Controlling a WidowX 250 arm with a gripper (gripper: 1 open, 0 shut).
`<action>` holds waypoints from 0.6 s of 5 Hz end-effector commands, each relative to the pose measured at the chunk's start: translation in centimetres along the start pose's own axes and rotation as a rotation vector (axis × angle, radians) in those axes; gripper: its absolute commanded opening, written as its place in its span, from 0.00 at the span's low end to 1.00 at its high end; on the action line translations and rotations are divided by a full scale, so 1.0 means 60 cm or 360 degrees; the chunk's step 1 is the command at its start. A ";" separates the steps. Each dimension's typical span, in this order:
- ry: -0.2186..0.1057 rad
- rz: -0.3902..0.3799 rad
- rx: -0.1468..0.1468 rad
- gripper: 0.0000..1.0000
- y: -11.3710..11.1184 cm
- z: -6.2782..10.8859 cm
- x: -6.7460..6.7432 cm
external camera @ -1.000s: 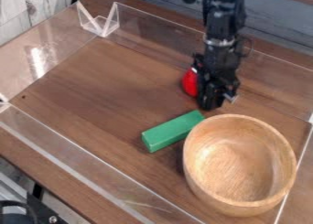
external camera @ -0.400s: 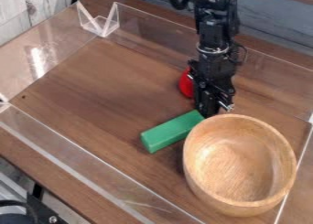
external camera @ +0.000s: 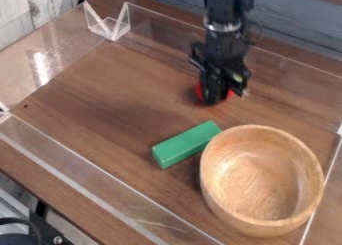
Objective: Move the red object to the left side of the table
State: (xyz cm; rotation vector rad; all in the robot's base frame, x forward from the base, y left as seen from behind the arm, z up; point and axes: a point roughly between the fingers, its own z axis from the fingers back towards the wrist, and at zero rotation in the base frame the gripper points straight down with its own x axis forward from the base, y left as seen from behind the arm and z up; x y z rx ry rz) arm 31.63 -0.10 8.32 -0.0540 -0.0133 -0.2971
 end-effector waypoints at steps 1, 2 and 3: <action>-0.0153 0.0158 0.0106 0.00 0.036 0.075 -0.007; -0.0183 0.0223 0.0146 0.00 0.037 0.102 -0.019; -0.0180 0.0247 0.0129 1.00 0.025 0.076 -0.014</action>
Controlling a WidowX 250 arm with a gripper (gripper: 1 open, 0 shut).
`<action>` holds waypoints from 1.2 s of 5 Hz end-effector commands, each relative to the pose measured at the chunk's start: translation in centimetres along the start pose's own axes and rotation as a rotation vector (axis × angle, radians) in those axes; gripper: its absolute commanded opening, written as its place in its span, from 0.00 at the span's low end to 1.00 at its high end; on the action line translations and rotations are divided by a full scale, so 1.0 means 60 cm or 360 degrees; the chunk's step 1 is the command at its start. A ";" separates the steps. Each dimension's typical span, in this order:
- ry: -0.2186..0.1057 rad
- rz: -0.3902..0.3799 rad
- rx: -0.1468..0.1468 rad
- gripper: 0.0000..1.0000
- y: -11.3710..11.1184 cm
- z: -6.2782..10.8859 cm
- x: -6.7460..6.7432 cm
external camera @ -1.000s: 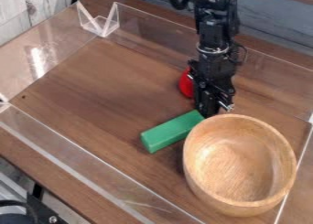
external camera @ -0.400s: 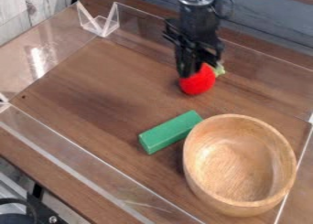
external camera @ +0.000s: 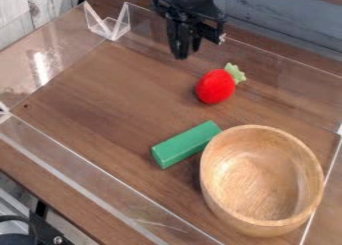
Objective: Move the red object to the left side of the table
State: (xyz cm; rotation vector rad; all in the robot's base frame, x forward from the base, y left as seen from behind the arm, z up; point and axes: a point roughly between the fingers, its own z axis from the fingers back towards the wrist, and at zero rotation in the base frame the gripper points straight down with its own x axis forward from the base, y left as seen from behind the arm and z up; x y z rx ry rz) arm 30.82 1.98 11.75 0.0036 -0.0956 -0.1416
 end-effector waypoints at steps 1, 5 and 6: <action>-0.0051 -0.0006 -0.0010 1.00 -0.019 -0.008 0.028; -0.0016 -0.0114 -0.0110 1.00 -0.036 -0.131 0.079; -0.0013 -0.0136 -0.0115 0.00 -0.026 -0.145 0.080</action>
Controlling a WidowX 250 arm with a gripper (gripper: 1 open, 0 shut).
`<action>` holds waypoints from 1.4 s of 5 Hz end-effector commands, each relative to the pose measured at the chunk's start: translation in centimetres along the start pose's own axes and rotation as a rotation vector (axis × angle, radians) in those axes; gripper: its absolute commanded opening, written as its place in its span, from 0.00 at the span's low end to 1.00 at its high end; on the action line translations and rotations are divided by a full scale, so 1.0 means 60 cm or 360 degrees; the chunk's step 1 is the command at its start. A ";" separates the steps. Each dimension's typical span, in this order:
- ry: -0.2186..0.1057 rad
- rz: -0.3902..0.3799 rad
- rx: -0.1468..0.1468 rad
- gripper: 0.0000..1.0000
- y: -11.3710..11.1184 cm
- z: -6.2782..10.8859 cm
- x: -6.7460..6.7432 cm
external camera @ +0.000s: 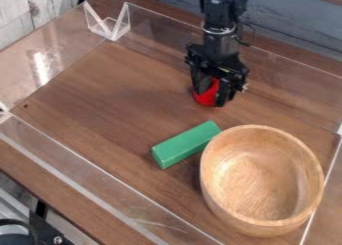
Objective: Move the red object to the left side of the table
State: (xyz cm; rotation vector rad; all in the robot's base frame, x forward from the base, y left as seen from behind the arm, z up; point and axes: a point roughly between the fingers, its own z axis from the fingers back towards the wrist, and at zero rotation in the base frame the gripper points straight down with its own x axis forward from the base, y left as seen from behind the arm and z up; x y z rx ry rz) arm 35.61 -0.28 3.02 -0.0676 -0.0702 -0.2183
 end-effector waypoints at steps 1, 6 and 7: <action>-0.0074 -0.0050 0.0034 0.00 0.012 0.027 0.005; -0.0258 0.0138 0.0222 0.00 0.112 0.232 -0.080; -0.0232 0.0328 0.0266 0.00 0.151 0.221 -0.104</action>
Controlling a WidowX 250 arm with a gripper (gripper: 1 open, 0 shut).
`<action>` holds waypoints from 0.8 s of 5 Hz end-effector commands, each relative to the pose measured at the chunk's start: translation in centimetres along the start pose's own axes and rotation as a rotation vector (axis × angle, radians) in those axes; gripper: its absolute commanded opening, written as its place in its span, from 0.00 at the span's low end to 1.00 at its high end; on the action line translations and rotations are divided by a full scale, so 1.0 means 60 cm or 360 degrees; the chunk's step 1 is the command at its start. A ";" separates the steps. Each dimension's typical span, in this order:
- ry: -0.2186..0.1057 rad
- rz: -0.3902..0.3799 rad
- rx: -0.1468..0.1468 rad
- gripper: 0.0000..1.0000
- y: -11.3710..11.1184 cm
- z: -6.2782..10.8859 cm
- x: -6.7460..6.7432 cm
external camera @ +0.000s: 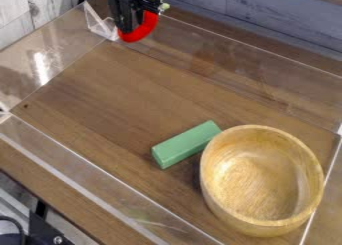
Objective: Move the red object to the left side of the table
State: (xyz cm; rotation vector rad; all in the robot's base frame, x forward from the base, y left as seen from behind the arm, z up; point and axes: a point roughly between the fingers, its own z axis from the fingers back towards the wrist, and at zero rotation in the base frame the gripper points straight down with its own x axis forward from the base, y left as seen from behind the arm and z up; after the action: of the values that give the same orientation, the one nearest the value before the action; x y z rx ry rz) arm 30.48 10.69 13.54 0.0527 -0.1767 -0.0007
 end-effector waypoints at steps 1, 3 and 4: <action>-0.0074 -0.0031 -0.0003 0.00 0.016 0.041 -0.002; -0.0021 0.0255 0.0014 0.00 0.061 0.051 -0.022; 0.0017 0.0392 0.0042 0.00 0.104 0.033 -0.055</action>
State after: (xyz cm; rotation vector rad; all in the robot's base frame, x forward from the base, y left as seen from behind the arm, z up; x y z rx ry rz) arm 26.61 16.57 14.16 0.0368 -0.1394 0.2466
